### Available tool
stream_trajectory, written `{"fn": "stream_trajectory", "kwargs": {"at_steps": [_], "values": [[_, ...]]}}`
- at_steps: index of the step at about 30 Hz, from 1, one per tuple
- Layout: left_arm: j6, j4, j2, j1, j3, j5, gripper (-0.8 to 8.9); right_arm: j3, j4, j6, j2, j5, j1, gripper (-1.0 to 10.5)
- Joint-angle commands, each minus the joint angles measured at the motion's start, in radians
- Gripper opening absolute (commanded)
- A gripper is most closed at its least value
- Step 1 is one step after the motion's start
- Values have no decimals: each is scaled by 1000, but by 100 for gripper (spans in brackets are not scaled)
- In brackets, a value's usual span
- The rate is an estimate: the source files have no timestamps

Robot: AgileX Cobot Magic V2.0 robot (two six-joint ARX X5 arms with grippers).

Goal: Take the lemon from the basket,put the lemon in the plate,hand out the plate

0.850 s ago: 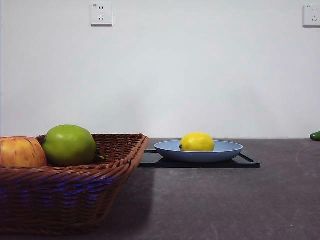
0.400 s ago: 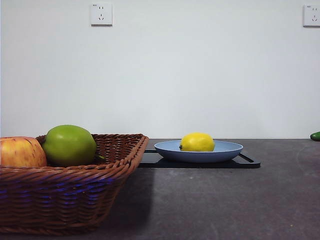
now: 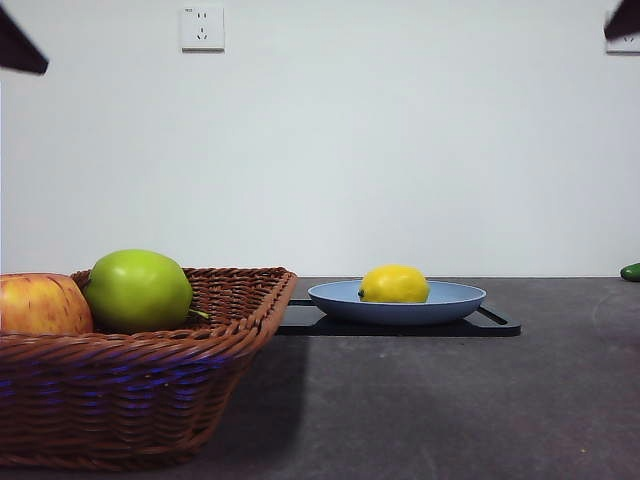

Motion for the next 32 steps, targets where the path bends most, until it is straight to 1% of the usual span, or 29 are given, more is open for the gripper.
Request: {"fn": "stream_trajectory", "kwargs": {"at_steps": [1,4,5,20,21,23,24,27,31,32], "values": [[-23,25,-20,-3,-1,-1,6,-4,18,49,5,26,9,4],[-70,20,-21,-4,-1,0,8,-4,18,58,11,42,7,4],[-74,21,-19,-4,-1,0,8,-4,18,58,11,42,7,4],[-78,17,-31,-4,-1,-2,8,-4,18,58,10,42,7,4],[-78,4,-47,-1,-1,-2,8,-4,18,58,10,42,7,4],[8,-51,-116,13,-2,-12,8,-4,18,58,10,42,7,4],[19,-80,-150,21,-3,-14,8,-4,18,58,10,42,7,4],[18,-106,-268,67,-42,-71,8,-4,18,58,10,42,7,4],[4,-86,-405,151,-145,-161,8,-4,18,58,10,42,7,4],[3,-79,-435,176,-178,-166,8,-4,18,58,10,42,7,4]]}}
